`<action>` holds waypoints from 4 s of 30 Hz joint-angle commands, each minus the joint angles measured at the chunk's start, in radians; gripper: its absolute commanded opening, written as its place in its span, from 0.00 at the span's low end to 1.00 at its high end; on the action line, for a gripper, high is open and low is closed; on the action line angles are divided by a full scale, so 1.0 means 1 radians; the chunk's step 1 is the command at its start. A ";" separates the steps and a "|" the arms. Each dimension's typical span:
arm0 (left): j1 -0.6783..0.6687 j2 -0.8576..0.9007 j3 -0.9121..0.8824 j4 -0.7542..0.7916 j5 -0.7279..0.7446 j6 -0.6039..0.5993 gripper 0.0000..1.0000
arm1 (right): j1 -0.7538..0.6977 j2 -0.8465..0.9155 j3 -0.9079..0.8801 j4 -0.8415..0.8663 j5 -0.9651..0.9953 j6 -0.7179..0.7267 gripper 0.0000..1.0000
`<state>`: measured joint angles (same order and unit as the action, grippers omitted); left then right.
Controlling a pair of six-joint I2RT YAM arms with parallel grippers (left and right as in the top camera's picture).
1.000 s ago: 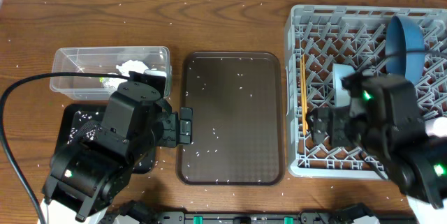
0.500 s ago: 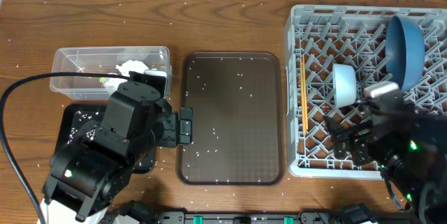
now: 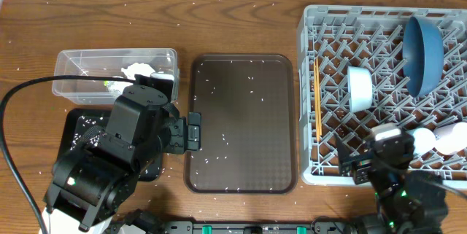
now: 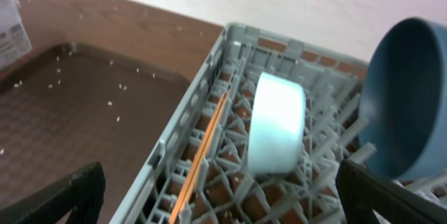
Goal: Sort waste into correct bins and load items into the dishwasher rack
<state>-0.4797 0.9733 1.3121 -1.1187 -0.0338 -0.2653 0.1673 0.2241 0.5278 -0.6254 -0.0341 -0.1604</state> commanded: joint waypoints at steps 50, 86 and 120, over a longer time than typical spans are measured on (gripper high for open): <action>0.003 -0.003 0.016 -0.003 -0.012 -0.002 0.98 | -0.014 -0.217 -0.523 0.562 -0.071 -0.013 0.99; 0.487 -0.910 -0.944 0.969 0.210 0.291 0.98 | -0.014 -0.211 -0.522 0.562 -0.071 -0.013 0.98; 0.485 -0.970 -1.308 1.155 0.209 0.291 0.98 | -0.014 -0.211 -0.522 0.562 -0.071 -0.013 0.99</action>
<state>0.0036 0.0101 0.0063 0.0555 0.1665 0.0086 0.1673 0.0128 0.0097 -0.0631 -0.0982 -0.1658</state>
